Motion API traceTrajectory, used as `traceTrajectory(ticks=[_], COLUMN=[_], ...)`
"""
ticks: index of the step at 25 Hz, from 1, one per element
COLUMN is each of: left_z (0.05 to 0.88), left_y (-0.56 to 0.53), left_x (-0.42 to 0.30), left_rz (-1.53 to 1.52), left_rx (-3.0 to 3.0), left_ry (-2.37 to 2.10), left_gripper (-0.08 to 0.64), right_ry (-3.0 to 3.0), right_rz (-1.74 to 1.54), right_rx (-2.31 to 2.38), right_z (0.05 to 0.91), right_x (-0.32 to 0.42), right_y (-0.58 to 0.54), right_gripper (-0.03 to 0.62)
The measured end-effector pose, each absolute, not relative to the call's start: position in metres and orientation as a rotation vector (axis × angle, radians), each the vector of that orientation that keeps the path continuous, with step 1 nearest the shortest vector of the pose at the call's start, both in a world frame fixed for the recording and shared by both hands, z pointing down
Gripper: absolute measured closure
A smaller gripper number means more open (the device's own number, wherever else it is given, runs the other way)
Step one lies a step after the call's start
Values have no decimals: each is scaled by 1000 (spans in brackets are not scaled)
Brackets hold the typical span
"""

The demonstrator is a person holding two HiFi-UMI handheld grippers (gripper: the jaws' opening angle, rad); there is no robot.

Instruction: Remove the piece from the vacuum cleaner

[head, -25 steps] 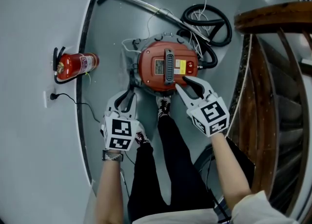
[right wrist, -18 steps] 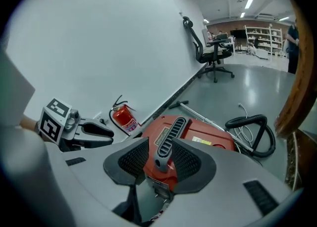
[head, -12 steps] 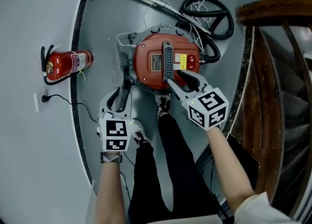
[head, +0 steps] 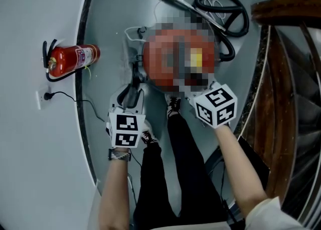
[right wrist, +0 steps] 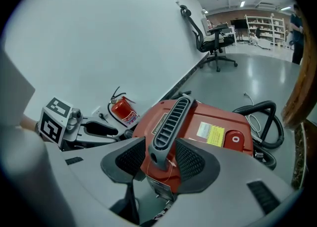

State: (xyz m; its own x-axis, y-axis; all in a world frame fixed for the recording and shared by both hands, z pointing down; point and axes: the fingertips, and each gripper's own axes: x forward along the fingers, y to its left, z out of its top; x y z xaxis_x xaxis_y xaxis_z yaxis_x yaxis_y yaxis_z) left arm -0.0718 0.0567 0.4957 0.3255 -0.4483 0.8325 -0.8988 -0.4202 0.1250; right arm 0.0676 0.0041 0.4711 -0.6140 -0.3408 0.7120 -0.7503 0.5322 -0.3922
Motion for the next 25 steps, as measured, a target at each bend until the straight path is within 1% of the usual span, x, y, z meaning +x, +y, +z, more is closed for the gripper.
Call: traceTrajectory(ticks=[7, 12, 16, 19, 25], left_z=[507, 516, 524, 526, 529], left_y=[49, 46, 45, 44, 44], left_x=[-80, -81, -84, -86, -84], left_rz=[940, 942, 971, 982, 985], left_rx=[1932, 1937, 1945, 1976, 2023], left_ry=[-1215, -1220, -1249, -1233, -1173], left_gripper=[408, 410, 434, 469, 472], right_ry=[-2172, -2206, -2191, -2181, -2179], right_rz=[840, 838, 822, 823, 822], right_rx=[811, 848, 842, 840, 842], right_z=[491, 491, 491, 491, 492], right_x=[56, 56, 57, 57, 57], right_y=[5, 5, 4, 5, 5], right_gripper=[405, 403, 402, 402, 402])
